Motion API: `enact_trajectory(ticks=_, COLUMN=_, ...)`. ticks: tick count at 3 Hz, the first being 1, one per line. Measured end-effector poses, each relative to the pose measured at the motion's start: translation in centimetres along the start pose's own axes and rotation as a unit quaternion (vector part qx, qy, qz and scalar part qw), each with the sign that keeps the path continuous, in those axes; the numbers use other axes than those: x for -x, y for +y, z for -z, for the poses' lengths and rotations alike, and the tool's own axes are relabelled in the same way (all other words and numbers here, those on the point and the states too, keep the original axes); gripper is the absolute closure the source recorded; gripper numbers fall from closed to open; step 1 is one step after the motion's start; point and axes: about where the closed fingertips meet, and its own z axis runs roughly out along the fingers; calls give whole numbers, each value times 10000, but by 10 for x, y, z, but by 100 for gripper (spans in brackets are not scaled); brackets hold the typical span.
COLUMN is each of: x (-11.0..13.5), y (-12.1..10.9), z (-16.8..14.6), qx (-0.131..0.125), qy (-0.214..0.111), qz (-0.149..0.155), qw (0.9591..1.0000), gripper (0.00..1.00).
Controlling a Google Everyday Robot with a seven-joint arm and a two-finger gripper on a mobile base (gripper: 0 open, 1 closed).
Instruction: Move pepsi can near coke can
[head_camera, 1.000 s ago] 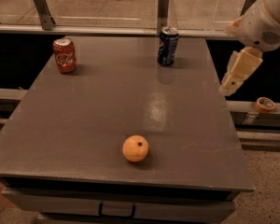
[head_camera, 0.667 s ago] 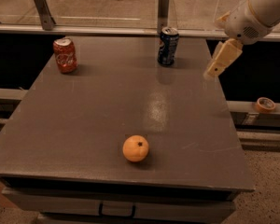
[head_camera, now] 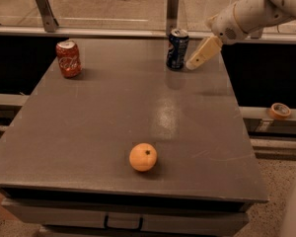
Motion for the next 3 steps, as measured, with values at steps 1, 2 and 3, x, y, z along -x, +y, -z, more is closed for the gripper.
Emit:
enact_trajectory(ticks=1, x=13, y=-14, z=-33, qx=52, qy=-345, qz=-373, qw=9987, gripper=0)
enact_trajectory(ticks=2, x=17, y=-20, z=-59, qx=173, qy=-540, qz=-807, qw=9951, gripper=18)
enact_trajectory(ticks=3, x=15, y=-23, z=-72, qx=290, qy=-644, qz=-1131, qw=9911, gripper=41)
